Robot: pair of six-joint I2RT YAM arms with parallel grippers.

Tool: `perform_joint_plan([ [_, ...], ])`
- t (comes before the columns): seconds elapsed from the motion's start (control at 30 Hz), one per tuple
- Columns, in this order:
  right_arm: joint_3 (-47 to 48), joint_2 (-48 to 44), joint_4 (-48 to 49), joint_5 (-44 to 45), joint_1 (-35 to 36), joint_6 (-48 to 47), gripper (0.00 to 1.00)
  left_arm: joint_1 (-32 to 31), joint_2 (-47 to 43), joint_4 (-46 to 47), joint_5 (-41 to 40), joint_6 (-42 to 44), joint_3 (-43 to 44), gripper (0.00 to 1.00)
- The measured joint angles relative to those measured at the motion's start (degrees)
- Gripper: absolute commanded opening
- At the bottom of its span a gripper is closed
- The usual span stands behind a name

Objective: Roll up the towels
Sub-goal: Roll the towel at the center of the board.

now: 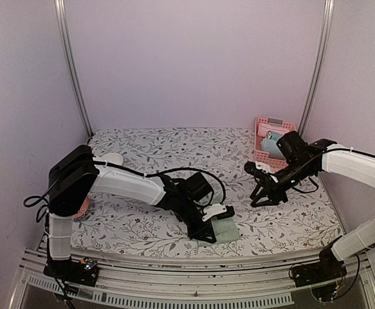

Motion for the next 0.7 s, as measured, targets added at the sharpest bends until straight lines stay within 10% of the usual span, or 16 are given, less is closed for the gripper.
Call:
perform_joint_plan([
  [0.7, -11.61, 10.01, 25.14, 29.73, 29.66, -1.66, 0.35, 7.89, 7.41, -1.64, 23.32, -9.75, 3.41, 0.13],
])
